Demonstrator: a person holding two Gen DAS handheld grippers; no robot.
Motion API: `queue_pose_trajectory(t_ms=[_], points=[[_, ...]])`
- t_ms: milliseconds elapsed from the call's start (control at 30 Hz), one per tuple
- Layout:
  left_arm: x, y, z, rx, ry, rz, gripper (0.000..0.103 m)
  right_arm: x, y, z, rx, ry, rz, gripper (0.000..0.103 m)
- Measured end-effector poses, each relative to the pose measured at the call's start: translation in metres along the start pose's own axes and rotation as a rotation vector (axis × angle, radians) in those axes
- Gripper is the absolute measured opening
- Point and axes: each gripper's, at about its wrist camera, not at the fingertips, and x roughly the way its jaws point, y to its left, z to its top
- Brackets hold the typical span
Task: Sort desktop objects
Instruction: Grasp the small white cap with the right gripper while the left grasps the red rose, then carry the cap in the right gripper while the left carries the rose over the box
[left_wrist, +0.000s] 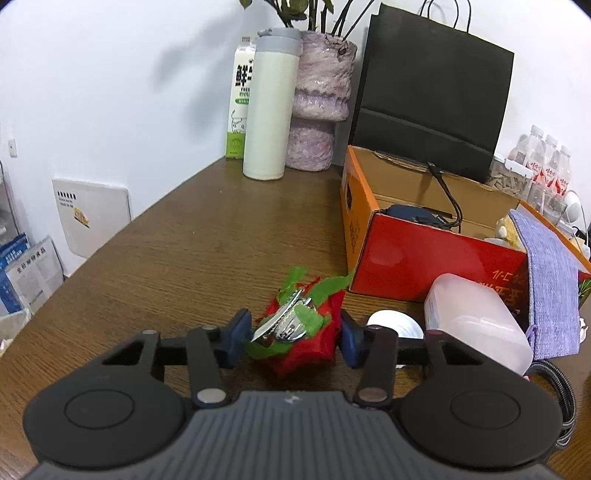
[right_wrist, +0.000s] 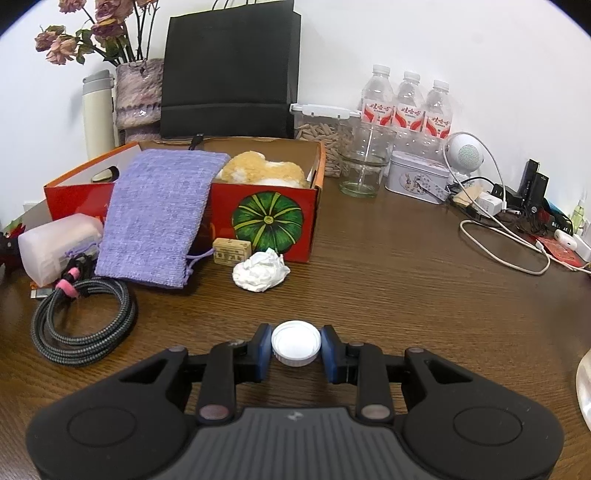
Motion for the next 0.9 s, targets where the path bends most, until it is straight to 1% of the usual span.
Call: queue_pose_trajectory(t_ms=[133, 233, 533, 700, 900], points=[[-0.008, -0.003, -0.002, 0.014, -0.026, 0.012, 0.049, -0.003, 0.005, -0.001, -0.001, -0.004, 0.016, 0.027], [-0.012, -0.004, -0.001, 0.016, -0.041, 0.01, 0.049, -0.009, 0.012, -0.001, -0.001, -0.026, 0.029, 0.027], [-0.037, -0.017, 0.003, 0.016, -0.096, -0.032, 0.049, -0.03, 0.027, 0.007, 0.027, -0.105, 0.064, 0.027], [-0.05, -0.032, 0.014, 0.011, -0.14, -0.072, 0.049, -0.039, 0.028, 0.028, 0.045, -0.165, 0.101, 0.027], [-0.058, -0.061, 0.031, 0.04, -0.205, -0.122, 0.049, -0.043, 0.033, 0.063, 0.051, -0.247, 0.135, 0.027]])
